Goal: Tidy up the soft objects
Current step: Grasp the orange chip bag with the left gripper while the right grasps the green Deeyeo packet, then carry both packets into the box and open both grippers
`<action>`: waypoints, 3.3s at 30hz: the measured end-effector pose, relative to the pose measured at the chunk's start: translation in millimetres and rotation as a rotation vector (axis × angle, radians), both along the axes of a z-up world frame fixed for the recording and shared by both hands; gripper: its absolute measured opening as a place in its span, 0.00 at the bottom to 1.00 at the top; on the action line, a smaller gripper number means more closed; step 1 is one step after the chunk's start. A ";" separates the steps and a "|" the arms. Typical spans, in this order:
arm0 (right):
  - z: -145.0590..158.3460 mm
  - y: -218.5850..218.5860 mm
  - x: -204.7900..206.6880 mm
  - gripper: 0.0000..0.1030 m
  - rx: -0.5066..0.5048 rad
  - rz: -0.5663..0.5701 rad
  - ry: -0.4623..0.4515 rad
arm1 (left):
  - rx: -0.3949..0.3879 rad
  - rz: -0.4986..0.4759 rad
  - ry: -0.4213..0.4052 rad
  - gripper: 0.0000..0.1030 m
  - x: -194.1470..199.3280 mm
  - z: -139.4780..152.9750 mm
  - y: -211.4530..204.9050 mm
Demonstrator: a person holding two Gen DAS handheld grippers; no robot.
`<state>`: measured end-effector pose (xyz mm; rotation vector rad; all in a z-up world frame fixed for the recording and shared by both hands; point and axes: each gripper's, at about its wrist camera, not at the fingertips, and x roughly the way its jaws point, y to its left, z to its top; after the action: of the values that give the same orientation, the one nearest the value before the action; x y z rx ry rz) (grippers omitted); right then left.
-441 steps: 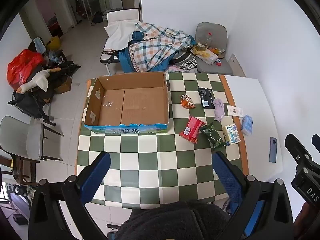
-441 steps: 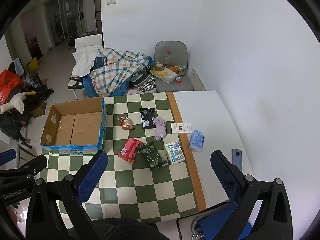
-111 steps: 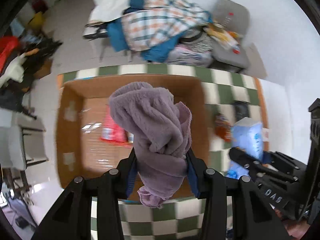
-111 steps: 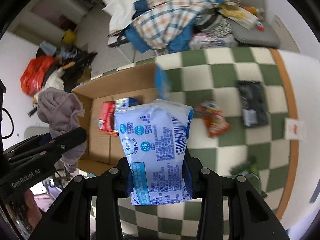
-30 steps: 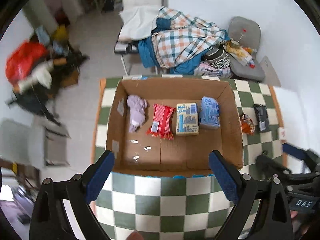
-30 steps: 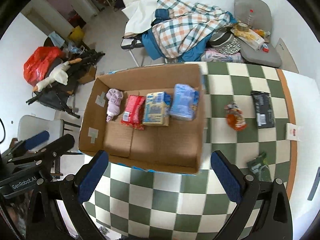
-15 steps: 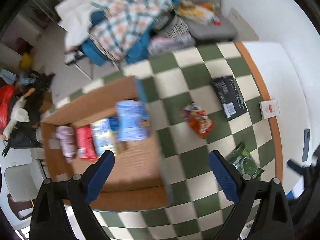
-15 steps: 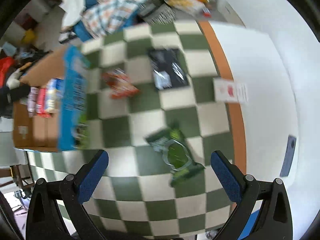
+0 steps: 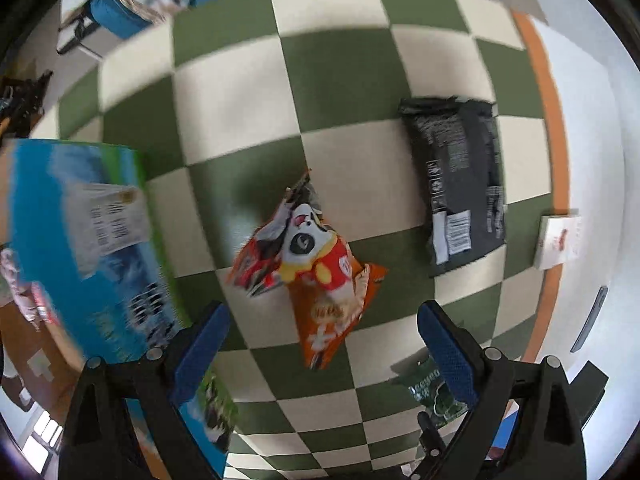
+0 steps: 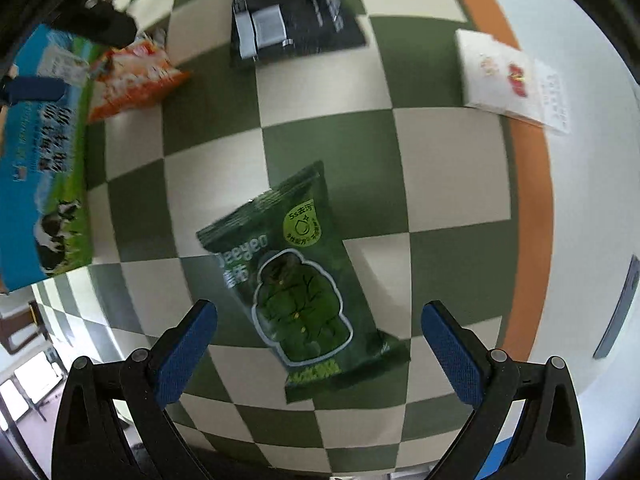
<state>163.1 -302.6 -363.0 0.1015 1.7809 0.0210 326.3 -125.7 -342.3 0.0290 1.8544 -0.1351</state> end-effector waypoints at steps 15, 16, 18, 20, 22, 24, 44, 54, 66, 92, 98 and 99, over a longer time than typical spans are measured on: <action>-29.0 14.0 -1.9 0.85 0.026 0.070 0.070 | 0.017 -0.010 -0.006 0.45 -8.3 -28.7 -16.3; -30.2 14.9 -3.5 0.76 0.023 0.072 0.075 | 0.024 -0.021 -0.012 0.44 -10.0 -26.4 -17.8; -28.7 17.4 -5.4 0.67 0.004 0.080 0.063 | 0.032 -0.045 -0.034 0.43 -13.6 -20.8 -19.8; -23.6 20.7 -7.4 0.47 -0.009 0.084 0.045 | 0.029 -0.052 -0.050 0.41 -19.9 -15.7 -23.1; -18.6 21.3 -8.6 0.40 -0.009 0.071 0.034 | 0.016 -0.054 -0.064 0.40 -26.5 -8.4 -23.1; -10.0 20.2 -9.2 0.38 -0.013 0.054 0.010 | -0.005 -0.053 -0.083 0.38 -34.3 2.2 -20.8; 164.4 84.4 2.4 0.37 0.142 0.031 -0.280 | -0.279 0.092 -0.406 0.34 -101.9 199.3 124.1; 189.7 236.3 14.4 0.37 0.320 0.124 -0.323 | -0.134 0.255 -0.448 0.34 -145.5 203.9 278.4; 128.6 391.4 34.2 0.37 0.330 0.201 -0.220 | -0.082 0.398 -0.279 0.34 -153.4 121.9 381.1; 62.0 413.7 55.5 0.68 0.262 0.193 -0.153 | -0.052 0.414 -0.243 0.55 -150.1 114.0 397.7; 85.8 387.4 43.7 0.73 0.167 0.213 -0.208 | 0.001 0.382 -0.363 0.67 -163.8 144.0 386.2; 89.5 382.8 41.7 0.73 0.159 0.209 -0.214 | 0.008 0.377 -0.378 0.67 -166.7 148.1 382.2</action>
<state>204.8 80.2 -273.6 0.0256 1.5669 0.3137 159.5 256.5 -194.2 -0.2714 1.4536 0.1329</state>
